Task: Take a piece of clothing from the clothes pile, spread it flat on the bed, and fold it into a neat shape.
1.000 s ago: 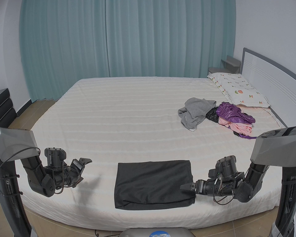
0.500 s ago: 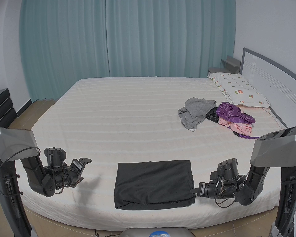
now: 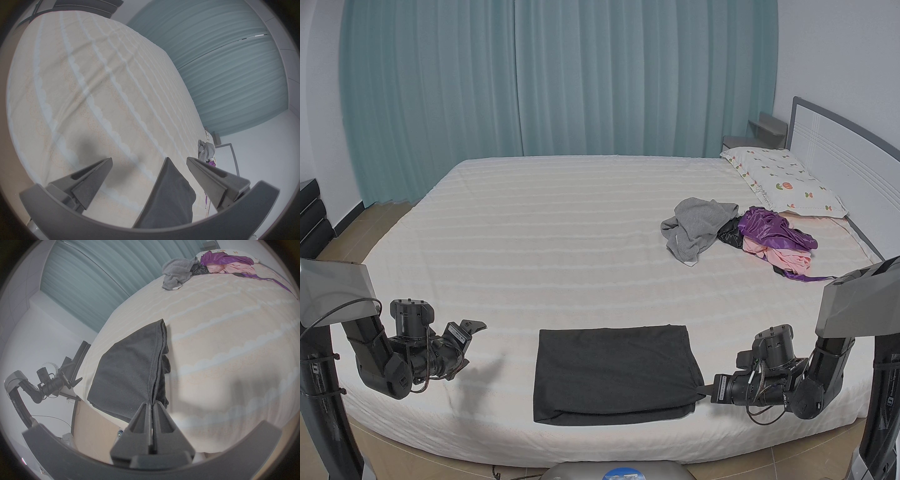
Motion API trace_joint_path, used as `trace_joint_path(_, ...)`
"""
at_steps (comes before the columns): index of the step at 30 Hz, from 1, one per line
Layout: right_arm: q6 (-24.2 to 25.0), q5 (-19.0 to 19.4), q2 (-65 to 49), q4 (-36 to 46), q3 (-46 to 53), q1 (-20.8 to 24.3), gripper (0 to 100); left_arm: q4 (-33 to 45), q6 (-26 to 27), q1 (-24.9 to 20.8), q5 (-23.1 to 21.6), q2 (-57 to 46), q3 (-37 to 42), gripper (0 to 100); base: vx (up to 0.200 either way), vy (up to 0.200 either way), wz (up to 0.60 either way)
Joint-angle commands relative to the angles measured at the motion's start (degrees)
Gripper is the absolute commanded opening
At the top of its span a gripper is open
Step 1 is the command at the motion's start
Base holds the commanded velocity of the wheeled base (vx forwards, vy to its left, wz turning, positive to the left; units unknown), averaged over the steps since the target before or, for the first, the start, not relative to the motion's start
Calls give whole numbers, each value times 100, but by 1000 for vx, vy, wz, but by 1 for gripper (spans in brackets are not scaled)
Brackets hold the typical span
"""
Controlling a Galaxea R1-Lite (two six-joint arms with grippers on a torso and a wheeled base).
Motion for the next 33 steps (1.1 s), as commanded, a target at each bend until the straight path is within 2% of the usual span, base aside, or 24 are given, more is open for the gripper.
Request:
trace_joint_path(1,-61,5,-2,5,69,-17,0,-2,-2,-1,1,9,2,100,0,0,0)
trace_joint_path(6,-184,5,33,13,96,-26,0,-2,-2,-1,1,9,2,100,0,0,0)
trace_joint_path(7,-236,5,42,13,131,-17,100,-2,-2,-1,1,9,2,100,0,0,0)
trace_joint_path(15,-245,75,68,-4,-168,-149,100,-2,-2,-1,1,9,2,100,0,0,0)
trace_joint_path(20,309,5,561,462,-1592,-281,100,-2,-2,-1,1,9,-7,100,0,0,0)
trace_joint_path(21,309,5,561,462,-1592,-281,100,-2,-2,-1,1,9,-7,100,0,0,0)
trace_joint_path(23,634,-4,842,629,-2172,-404,100,-2,-2,-1,1,9,-7,100,0,0,0)
trace_joint_path(28,757,5,1211,840,-3139,-536,100,-2,7,-10,18,18,-7,100,0,0,0)
trace_joint_path(31,792,67,1369,1815,-4070,-545,100,-2,7,-10,18,18,10,100,0,0,0)
trace_joint_path(33,897,75,1431,2044,-4343,-536,100,-2,7,-10,18,18,2,100,0,0,0)
